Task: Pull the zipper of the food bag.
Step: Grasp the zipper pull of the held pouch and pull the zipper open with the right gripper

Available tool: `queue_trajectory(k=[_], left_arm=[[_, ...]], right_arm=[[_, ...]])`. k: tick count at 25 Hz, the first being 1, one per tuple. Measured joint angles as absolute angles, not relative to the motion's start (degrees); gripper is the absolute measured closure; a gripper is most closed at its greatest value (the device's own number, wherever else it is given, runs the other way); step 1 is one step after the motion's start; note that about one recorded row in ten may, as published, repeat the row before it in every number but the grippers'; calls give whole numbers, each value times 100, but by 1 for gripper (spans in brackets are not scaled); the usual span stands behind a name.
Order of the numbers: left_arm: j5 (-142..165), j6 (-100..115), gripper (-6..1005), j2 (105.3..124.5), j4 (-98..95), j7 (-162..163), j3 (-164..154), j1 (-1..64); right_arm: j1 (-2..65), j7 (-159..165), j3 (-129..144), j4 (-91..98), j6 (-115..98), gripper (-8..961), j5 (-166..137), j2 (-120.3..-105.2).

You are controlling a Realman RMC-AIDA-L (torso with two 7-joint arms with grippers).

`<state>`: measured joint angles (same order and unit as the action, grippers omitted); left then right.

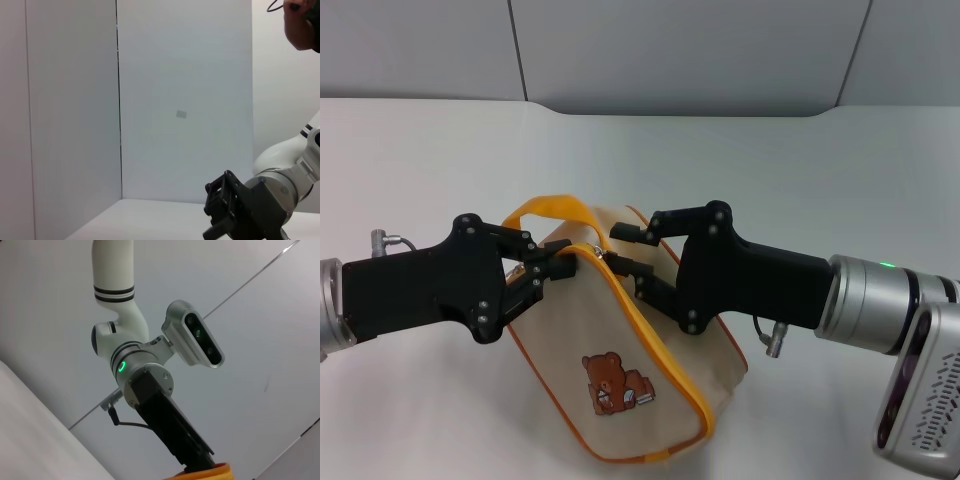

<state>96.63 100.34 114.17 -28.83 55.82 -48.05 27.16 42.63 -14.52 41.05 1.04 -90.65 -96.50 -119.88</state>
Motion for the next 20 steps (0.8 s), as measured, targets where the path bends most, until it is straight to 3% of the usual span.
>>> queue_trajectory(k=[5,17,20], left_arm=[[9660,10045,947,11424,-2883,5581,-4828,2707],[9659,10057,948,11425,-2883,5581,-4839,2706],[9658,10070,948,11426,-2883,5581,-4812,2685]], right_arm=[[4263,-1481,4105,50,-9062,758,-9651,-11988],[4289,-1486,4104,-9,-9061,919,-9651,-11988],[4289,-1465,4104,-9,-9061,921,-9651,-11988]])
